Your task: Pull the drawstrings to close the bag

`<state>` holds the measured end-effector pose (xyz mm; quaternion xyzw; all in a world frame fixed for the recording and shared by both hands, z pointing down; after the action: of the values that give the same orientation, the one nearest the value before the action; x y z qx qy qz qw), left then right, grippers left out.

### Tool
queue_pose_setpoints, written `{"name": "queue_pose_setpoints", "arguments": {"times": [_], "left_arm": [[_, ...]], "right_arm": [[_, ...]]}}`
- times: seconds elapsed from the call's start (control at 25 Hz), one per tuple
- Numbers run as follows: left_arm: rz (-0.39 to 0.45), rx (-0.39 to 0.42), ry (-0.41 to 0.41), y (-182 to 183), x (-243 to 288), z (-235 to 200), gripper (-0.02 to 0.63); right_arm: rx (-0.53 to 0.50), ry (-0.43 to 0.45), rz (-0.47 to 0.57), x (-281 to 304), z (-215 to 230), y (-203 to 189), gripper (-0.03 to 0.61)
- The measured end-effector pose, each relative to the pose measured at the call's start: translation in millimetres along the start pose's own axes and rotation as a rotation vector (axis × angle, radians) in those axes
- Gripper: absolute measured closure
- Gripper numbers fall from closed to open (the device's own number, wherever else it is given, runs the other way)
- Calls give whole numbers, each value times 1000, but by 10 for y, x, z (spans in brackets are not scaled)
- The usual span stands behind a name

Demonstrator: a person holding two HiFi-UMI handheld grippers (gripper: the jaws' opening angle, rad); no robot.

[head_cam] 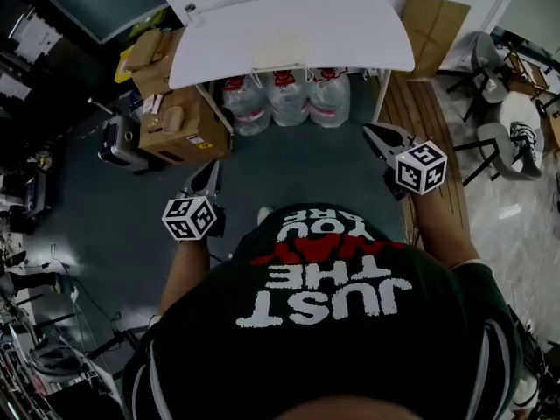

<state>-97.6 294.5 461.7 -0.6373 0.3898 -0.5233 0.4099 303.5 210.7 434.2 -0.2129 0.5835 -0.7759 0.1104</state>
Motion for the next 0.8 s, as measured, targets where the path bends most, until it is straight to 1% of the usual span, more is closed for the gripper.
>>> {"name": "queue_pose_setpoints", "arguments": {"times": [0.12, 0.28, 0.4, 0.52, 0.64, 0.72, 0.8], "left_arm": [[-2, -28, -10, -3, 239, -233, 614], [-10, -46, -54, 19, 755, -727, 614], [-17, -39, -122, 117, 1336, -1147, 614], [-38, -31, -202, 329, 1927, -1504, 614], [-67, 17, -277, 559, 2349, -1774, 614], [-84, 42, -310, 658, 2610, -1960, 614], [-100, 37, -327, 734, 2879, -2144, 614]], "right_arm": [[0, -5, -18, 283, 120, 26, 571], [2, -37, -35, 857, 336, 112, 571], [2, -85, -29, 1383, 600, 249, 571], [46, -144, -5, 1903, 857, 394, 570], [96, -167, 9, 2323, 1014, 509, 570], [109, -184, 16, 2553, 1140, 595, 569], [115, -197, 15, 2775, 1293, 674, 569]]}}
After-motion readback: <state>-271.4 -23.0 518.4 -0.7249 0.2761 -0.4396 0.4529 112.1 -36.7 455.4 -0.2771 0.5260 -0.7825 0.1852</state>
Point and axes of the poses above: the fingertips, and each gripper's own axes: x forward along the fingers, z to its right, y out of its top, the point moved 5 cm from there along -x, backward along the fingers, and after that the axes turned 12 degrees about y, right-handed, at the moved point
